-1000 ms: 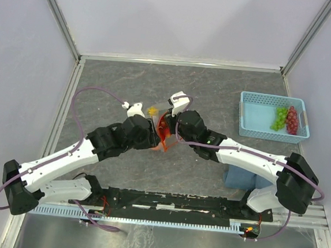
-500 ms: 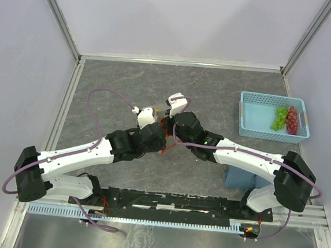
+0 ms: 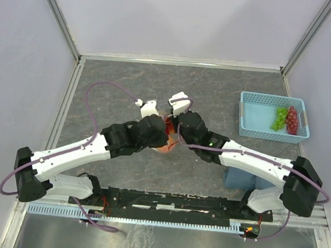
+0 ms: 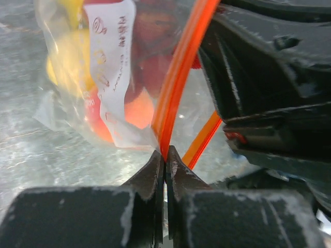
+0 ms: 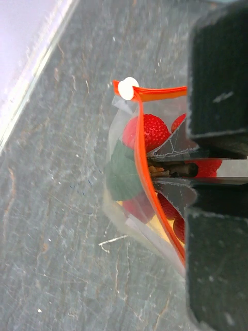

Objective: Place the food in the zip-top bag and seal the zipper
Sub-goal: Place the fake fruit in the zipper food storage bag.

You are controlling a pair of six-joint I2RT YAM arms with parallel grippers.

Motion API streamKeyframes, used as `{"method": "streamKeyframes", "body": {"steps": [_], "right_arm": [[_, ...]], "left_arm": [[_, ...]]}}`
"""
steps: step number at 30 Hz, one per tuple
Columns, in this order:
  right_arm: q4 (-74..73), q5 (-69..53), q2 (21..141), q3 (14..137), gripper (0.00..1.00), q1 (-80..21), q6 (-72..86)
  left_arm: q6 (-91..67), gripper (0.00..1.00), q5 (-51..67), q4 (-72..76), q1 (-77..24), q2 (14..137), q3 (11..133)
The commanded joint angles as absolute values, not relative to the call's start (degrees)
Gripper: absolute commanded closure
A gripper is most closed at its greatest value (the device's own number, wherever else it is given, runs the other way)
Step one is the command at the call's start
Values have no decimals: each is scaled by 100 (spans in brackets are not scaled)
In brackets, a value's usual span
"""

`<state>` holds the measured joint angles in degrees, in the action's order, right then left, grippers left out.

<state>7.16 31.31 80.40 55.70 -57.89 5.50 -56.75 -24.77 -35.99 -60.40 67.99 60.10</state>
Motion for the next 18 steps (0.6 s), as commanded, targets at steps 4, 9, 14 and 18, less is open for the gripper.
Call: {"method": "streamKeyframes", "body": {"steps": [4, 9, 14, 18], "right_arm": [[473, 3581, 6988, 5769, 98, -5801, -1184], [47, 3381, 6603, 5531, 98, -5801, -1910], [-30, 3344, 6454, 5012, 98, -5801, -2124], [245, 4002, 6616, 4644, 98, -5797, -2209]], "left_arm": [[-4691, 97, -948, -3589, -6036, 7060, 7088], [-4439, 97, -693, -3454, -5876, 7191, 7224], [-4347, 97, -205, -3095, -5452, 7318, 6907], [-4246, 97, 108, -2919, -5198, 7418, 6799]]}}
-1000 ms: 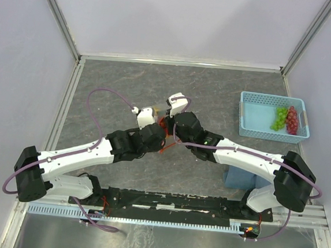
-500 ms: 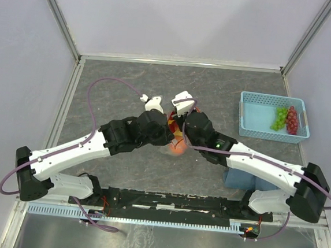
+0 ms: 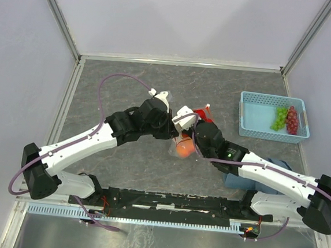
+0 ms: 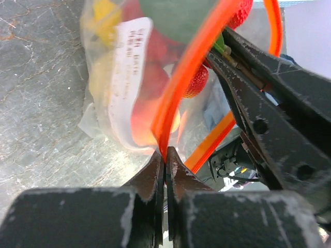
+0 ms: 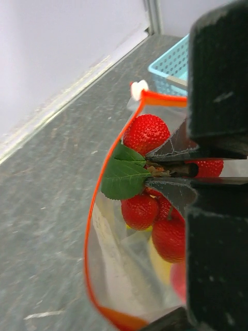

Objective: Place the food in the zip-top bag and seal the zipper
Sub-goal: Place the fake fruit in the zipper food storage bag.

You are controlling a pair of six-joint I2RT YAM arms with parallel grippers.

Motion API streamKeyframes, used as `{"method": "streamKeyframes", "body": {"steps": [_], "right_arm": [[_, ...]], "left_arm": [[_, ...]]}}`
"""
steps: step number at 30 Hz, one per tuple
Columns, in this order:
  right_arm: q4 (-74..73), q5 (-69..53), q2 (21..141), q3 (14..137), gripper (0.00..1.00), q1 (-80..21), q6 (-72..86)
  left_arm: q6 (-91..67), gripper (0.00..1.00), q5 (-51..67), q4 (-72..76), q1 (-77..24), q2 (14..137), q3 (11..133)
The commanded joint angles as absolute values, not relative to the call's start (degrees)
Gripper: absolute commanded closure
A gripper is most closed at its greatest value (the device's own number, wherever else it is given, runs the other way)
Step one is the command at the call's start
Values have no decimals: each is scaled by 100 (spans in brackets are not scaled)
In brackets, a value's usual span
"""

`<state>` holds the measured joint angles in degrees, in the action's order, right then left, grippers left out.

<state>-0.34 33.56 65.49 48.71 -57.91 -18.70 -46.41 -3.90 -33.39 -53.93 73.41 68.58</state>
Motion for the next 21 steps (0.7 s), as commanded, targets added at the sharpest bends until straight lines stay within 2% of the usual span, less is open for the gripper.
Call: {"method": "streamKeyframes", "body": {"steps": [1, 4, 10, 16, 21], "right_arm": [[254, 4240, 6685, 4626, 98, -5800, -2246], [145, 4455, 6784, 4646, 98, -5801, -2327], [-671, 3223, 6603, 4839, 98, -5797, -1918], [-1500, 2426, 6677, 5163, 79, -5797, -1567], [-1575, 1936, 6824, 5321, 65, -5801, -1393]], "left_arm": [[-4188, 97, 144, -2937, -5149, 7444, 6813], [-3972, 97, 246, -3068, -4938, 7509, 6884], [-3599, 97, 582, -3155, -4295, 7610, 6986], [-3327, 97, 806, -3220, -4099, 7803, 7151], [-3204, 97, 934, -3233, -4074, 7893, 7180]]}}
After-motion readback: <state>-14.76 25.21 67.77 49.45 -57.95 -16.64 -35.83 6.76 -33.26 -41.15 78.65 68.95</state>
